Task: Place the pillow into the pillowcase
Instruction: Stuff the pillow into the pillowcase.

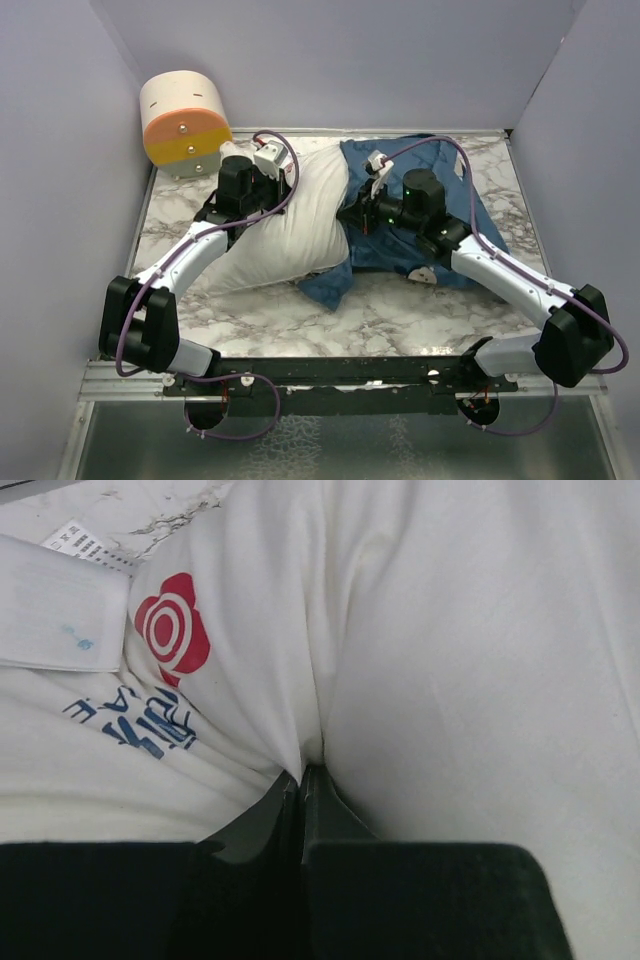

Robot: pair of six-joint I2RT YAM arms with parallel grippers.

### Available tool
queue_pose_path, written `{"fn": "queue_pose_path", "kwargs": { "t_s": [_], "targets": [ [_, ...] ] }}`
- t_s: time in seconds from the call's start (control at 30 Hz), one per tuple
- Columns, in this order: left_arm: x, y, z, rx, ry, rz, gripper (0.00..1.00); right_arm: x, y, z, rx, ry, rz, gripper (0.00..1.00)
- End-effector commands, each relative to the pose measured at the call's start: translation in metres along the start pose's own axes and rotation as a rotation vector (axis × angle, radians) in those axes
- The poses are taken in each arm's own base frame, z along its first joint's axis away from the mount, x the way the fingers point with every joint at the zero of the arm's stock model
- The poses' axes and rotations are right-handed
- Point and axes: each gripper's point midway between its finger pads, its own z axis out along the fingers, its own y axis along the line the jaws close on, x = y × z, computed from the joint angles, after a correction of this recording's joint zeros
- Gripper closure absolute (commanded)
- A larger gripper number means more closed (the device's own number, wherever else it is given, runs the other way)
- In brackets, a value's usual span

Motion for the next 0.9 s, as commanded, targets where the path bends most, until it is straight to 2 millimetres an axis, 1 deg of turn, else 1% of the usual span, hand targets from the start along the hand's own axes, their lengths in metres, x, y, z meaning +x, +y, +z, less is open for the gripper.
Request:
{"fn": "queue_pose_path", "kwargs": {
  "t_s": [0.0, 0.03, 0.07, 0.1, 0.17, 0.2, 0.23, 0.27, 0.3, 0.33, 0.4, 0.47, 0.53, 0.57, 0.6, 0.63, 0.7, 0.73, 0.77, 0.8, 0.87],
  "targets": [
    [0.039, -0.052, 0.004, 0.202, 0.129, -0.050, 0.99, -0.048, -0.006, -0.002, 0.097, -0.112, 0.026, 0.99],
    [0.037, -0.051, 0.003, 0.196, 0.122, -0.045, 0.96, -0.034, -0.028, -0.009, 0.183, -0.086, 0.063, 0.99],
    [0.035, -0.051, 0.002, 0.189, 0.116, -0.037, 0.91, -0.024, -0.043, -0.018, 0.236, -0.081, 0.093, 0.99],
    [0.031, -0.051, -0.001, 0.182, 0.107, -0.024, 0.83, -0.013, -0.053, -0.028, 0.274, -0.073, 0.124, 0.99],
    [0.017, -0.046, -0.009, 0.140, 0.067, 0.021, 0.60, -0.002, -0.063, -0.045, 0.318, -0.076, 0.143, 0.99],
    [0.007, -0.042, -0.016, 0.106, 0.036, 0.051, 0.49, 0.000, -0.065, -0.052, 0.334, -0.082, 0.141, 0.99],
    [-0.003, -0.038, -0.024, 0.066, -0.002, 0.083, 0.40, 0.000, -0.066, -0.057, 0.343, -0.086, 0.136, 0.99],
    [-0.014, -0.038, -0.034, 0.044, -0.046, 0.108, 0.33, -0.001, -0.067, -0.061, 0.348, -0.090, 0.129, 0.99],
    [-0.024, -0.038, -0.045, 0.024, -0.090, 0.118, 0.28, -0.004, -0.068, -0.063, 0.352, -0.092, 0.122, 0.99],
    [-0.036, -0.044, -0.057, 0.026, -0.136, 0.121, 0.25, -0.007, -0.069, -0.064, 0.356, -0.091, 0.116, 0.99],
    [-0.054, -0.063, -0.083, 0.075, -0.203, 0.124, 0.22, -0.021, -0.071, -0.065, 0.353, -0.111, 0.097, 0.99],
    [-0.063, -0.088, -0.105, 0.161, -0.221, 0.123, 0.22, -0.032, -0.072, -0.066, 0.341, -0.133, 0.082, 0.99],
    [-0.059, -0.118, -0.122, 0.277, -0.217, 0.141, 0.22, -0.040, -0.072, -0.066, 0.325, -0.147, 0.070, 0.99],
    [-0.053, -0.133, -0.126, 0.314, -0.216, 0.160, 0.22, -0.041, -0.070, -0.065, 0.313, -0.149, 0.065, 0.99],
    [-0.045, -0.152, -0.129, 0.344, -0.217, 0.213, 0.21, -0.041, -0.069, -0.064, 0.299, -0.149, 0.061, 0.99],
    [-0.032, -0.163, -0.125, 0.339, -0.205, 0.282, 0.21, -0.038, -0.067, -0.063, 0.286, -0.147, 0.062, 0.99],
    [-0.012, -0.174, -0.115, 0.297, -0.175, 0.440, 0.20, -0.033, -0.063, -0.064, 0.264, -0.155, 0.059, 0.99],
    [-0.003, -0.175, -0.108, 0.270, -0.152, 0.530, 0.19, -0.029, -0.061, -0.066, 0.262, -0.156, 0.063, 0.99],
    [0.004, -0.174, -0.099, 0.238, -0.126, 0.614, 0.19, -0.026, -0.060, -0.068, 0.264, -0.156, 0.063, 0.99],
    [0.010, -0.171, -0.090, 0.207, -0.103, 0.739, 0.18, -0.023, -0.061, -0.070, 0.270, -0.152, 0.064, 0.99],
    [0.021, -0.159, -0.067, 0.143, -0.040, 0.914, 0.17, -0.020, -0.062, -0.076, 0.285, -0.151, 0.065, 0.99]
  ]
}}
